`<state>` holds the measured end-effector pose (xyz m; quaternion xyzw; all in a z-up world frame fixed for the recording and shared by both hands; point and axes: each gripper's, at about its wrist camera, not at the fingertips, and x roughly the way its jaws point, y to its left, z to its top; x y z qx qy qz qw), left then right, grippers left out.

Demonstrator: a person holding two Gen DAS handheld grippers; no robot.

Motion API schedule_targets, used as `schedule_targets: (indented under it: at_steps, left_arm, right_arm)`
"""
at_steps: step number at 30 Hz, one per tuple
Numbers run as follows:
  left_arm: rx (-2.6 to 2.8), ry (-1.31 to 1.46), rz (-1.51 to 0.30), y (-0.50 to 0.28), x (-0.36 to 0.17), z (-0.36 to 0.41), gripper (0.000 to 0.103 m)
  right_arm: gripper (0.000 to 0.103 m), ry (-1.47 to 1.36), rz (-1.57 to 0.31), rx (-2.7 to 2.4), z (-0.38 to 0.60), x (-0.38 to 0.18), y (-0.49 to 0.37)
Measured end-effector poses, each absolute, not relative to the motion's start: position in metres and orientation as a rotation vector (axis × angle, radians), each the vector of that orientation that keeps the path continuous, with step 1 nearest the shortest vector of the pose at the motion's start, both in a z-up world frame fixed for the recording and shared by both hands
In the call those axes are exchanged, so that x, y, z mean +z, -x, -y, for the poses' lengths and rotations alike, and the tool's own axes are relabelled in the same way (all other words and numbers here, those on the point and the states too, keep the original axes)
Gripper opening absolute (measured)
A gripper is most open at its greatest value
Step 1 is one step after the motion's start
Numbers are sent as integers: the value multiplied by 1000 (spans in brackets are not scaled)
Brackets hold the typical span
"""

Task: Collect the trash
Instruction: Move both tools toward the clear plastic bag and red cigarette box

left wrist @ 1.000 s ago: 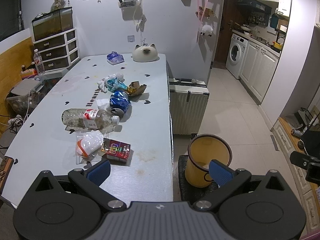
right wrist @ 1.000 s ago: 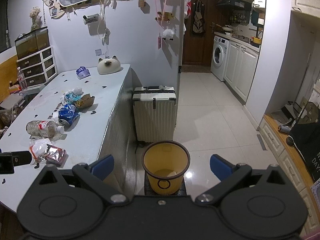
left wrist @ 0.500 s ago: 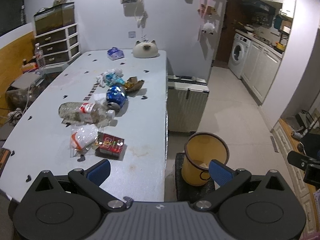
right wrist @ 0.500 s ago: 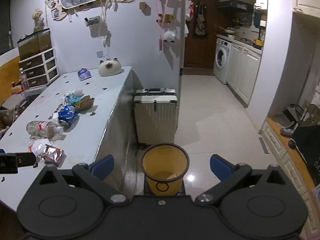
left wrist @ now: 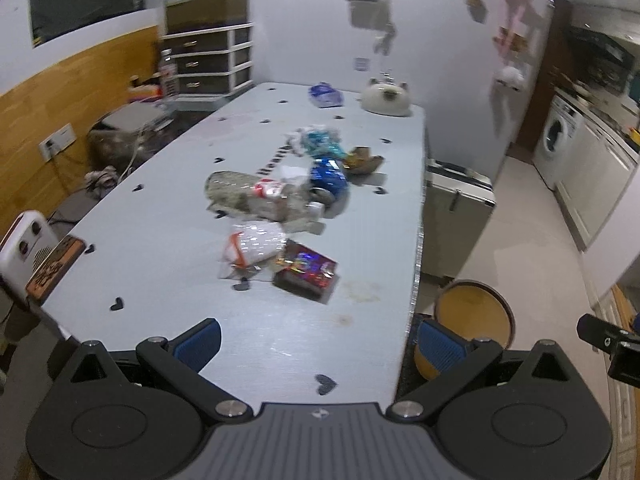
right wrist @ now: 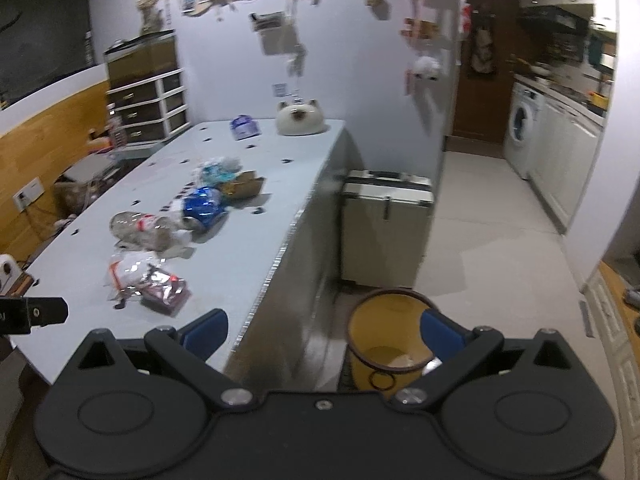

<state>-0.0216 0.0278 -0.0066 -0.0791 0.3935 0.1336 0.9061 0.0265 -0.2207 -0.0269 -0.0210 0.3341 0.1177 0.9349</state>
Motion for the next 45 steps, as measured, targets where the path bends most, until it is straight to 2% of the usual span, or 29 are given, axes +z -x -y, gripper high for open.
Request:
schedule_targets:
  at_steps: [13, 22, 32, 37, 45]
  left_arm:
    - [263, 193, -761, -32, -11, -145, 103]
    - [149, 230, -814, -83, -27, -221, 103]
    - [93, 289, -916, -113, -48, -269, 103]
    - [70, 332, -900, -117, -53, -292, 103]
    - [19, 421, -912, -137, -65, -308, 103]
  right_arm:
    - [103, 33, -642, 279, 119, -34, -84]
    - [103, 60, -624, 362, 37, -75, -138]
    - [103, 121, -769, 615, -42, -147, -205]
    - [103, 172, -860, 709, -66, -181, -228]
    - [103, 166, -993, 783, -69, -199, -220]
